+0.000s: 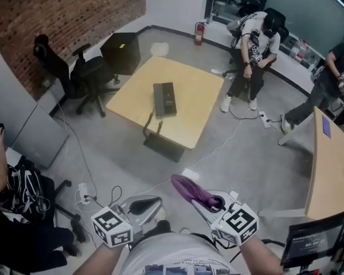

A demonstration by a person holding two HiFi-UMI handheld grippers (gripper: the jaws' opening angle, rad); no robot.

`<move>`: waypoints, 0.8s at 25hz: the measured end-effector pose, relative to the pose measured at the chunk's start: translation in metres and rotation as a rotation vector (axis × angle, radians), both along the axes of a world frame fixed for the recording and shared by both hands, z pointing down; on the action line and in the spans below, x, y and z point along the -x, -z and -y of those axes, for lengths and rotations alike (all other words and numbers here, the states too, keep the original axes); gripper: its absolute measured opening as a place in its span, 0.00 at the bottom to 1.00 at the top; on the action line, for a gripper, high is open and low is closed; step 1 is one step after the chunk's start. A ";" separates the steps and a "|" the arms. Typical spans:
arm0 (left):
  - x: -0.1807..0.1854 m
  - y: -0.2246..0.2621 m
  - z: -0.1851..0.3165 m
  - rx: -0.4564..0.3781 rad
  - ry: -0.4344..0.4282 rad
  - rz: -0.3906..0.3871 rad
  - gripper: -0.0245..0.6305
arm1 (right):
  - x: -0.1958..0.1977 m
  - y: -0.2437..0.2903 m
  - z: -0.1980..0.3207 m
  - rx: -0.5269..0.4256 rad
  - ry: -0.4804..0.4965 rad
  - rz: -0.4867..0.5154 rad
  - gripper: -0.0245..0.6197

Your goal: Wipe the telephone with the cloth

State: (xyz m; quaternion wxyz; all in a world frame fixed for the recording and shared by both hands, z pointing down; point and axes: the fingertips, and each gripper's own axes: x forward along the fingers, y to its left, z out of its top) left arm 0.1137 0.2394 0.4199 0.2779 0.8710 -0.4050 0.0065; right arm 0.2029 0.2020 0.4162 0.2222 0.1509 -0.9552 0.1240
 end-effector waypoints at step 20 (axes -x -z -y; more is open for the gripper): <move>-0.121 -0.036 -0.095 0.134 -0.004 0.082 0.05 | -0.101 -0.024 -0.103 0.039 0.016 0.050 0.17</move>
